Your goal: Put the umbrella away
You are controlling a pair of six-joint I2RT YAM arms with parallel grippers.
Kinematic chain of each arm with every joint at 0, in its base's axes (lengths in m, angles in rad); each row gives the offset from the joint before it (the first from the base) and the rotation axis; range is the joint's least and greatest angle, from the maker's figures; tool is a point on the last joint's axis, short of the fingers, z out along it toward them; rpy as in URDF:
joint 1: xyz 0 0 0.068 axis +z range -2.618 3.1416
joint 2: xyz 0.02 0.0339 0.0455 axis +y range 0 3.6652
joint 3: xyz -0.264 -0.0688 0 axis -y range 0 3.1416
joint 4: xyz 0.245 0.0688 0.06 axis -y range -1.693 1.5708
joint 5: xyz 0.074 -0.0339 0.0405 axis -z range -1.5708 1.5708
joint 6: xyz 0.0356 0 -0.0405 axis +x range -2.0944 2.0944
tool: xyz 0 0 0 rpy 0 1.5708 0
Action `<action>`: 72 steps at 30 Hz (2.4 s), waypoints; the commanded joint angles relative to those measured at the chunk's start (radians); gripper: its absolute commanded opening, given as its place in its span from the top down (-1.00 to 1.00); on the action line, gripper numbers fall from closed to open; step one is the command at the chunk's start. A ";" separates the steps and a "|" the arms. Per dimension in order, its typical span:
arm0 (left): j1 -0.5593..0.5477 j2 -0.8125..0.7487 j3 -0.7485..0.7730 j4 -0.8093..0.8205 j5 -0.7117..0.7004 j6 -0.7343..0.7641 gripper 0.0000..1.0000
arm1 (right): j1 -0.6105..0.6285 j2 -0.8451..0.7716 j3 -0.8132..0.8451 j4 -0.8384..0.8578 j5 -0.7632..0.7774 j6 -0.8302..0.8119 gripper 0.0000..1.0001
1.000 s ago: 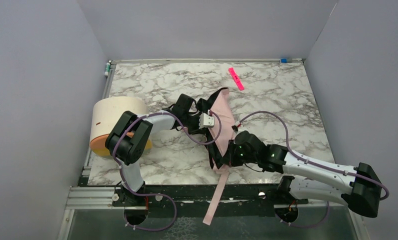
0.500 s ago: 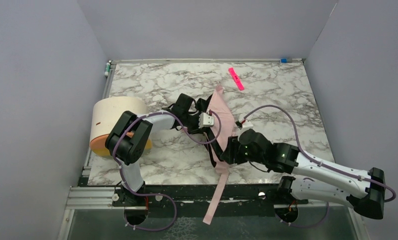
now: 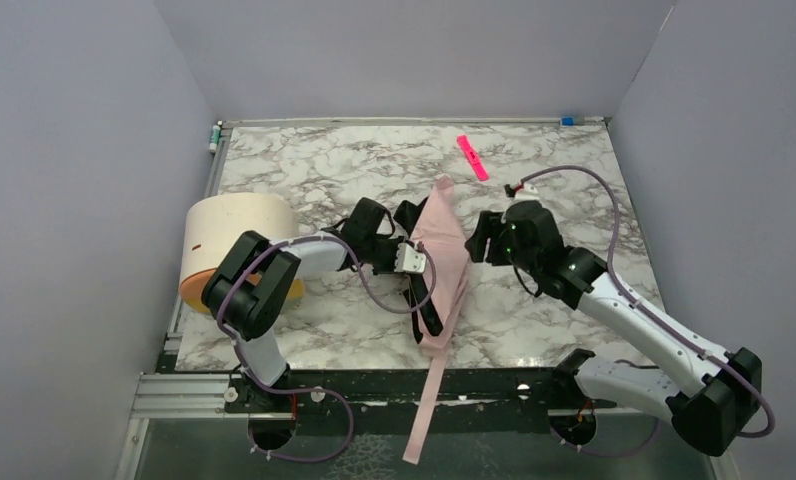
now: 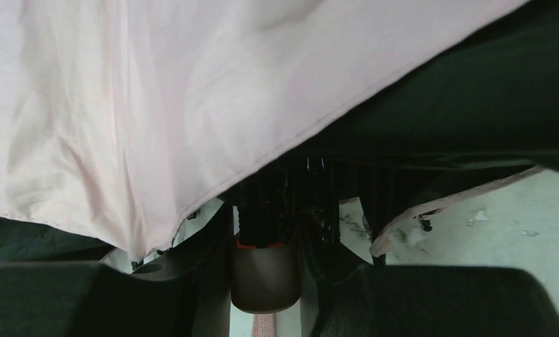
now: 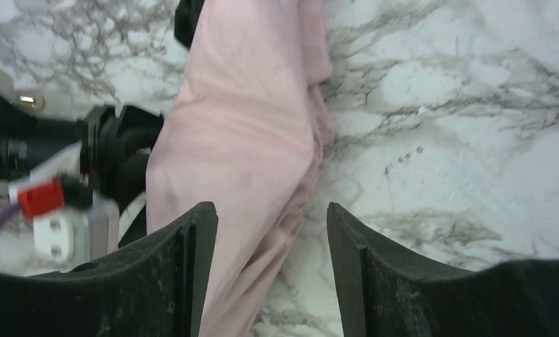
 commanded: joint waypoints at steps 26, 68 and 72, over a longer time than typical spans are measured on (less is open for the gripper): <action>-0.145 -0.075 -0.227 0.224 -0.288 0.160 1.00 | -0.373 0.571 0.112 0.203 -0.840 -0.643 -0.95; -0.092 -0.709 -0.273 0.302 -0.606 -0.958 -0.97 | -0.187 0.407 -0.247 0.585 -0.664 -0.890 -0.48; -0.092 -0.687 -0.313 0.363 -0.554 -0.928 -0.97 | -0.159 0.399 -0.262 0.602 -0.636 -0.901 -0.52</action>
